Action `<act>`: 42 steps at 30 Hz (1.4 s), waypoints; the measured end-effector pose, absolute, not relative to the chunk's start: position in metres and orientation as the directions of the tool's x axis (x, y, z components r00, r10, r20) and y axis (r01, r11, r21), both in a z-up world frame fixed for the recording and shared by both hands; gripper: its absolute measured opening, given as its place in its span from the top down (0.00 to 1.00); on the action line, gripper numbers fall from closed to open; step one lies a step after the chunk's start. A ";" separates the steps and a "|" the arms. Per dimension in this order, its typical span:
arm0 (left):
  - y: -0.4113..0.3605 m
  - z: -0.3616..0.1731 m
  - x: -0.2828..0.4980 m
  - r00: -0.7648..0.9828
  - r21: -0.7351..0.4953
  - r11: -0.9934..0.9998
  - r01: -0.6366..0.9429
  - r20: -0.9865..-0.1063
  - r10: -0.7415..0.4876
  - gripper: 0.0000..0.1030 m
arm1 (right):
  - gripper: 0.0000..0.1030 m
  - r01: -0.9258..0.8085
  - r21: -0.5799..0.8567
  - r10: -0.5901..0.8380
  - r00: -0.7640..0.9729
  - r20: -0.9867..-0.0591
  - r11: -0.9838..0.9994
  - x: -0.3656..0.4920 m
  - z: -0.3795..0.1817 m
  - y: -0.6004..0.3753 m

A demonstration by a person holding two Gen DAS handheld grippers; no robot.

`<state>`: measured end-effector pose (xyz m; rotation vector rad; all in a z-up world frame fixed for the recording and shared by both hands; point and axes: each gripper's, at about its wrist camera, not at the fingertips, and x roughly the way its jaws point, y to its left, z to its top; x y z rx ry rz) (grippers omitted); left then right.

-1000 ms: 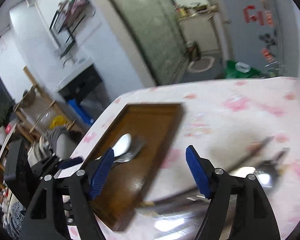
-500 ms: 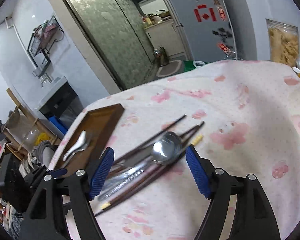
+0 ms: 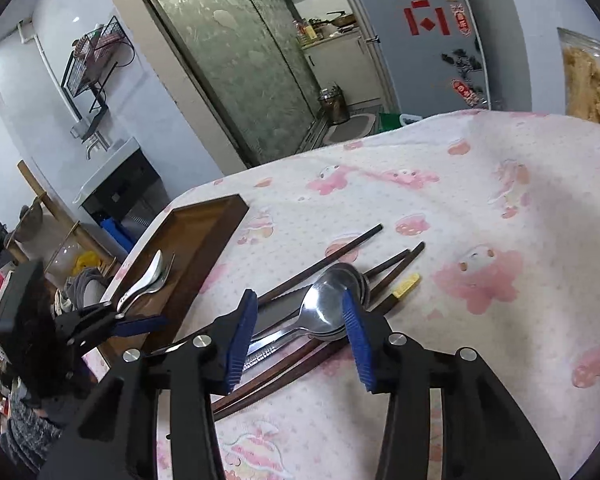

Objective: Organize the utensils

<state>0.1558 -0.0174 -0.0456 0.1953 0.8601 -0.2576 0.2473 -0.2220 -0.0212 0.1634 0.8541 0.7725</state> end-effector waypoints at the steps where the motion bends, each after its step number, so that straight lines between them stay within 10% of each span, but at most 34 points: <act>1: -0.017 -0.048 0.159 0.617 0.065 0.952 0.300 -0.774 -0.142 0.47 | 0.56 -0.550 0.422 0.672 0.405 -0.620 0.721 0.247 -0.023 -0.220; 7: -0.019 -0.054 0.170 0.575 0.051 0.944 0.325 -0.803 -0.154 0.80 | 0.56 -0.566 0.427 0.685 0.392 -0.614 0.706 0.245 -0.022 -0.216; 17: -0.024 -0.046 0.164 0.575 0.033 0.940 0.340 -0.798 -0.180 0.94 | 0.56 -0.523 0.535 0.729 0.290 -0.620 0.664 0.243 -0.034 -0.201; 37: -0.039 -0.041 0.143 0.614 0.103 0.929 0.355 -0.775 -0.149 0.96 | 0.56 -0.420 0.528 0.652 0.240 -0.720 0.738 0.263 -0.043 -0.155; 42: -0.039 -0.046 0.143 0.615 0.096 0.931 0.353 -0.774 -0.153 0.95 | 0.83 -0.452 0.439 0.590 0.277 -0.759 0.777 0.257 -0.041 -0.146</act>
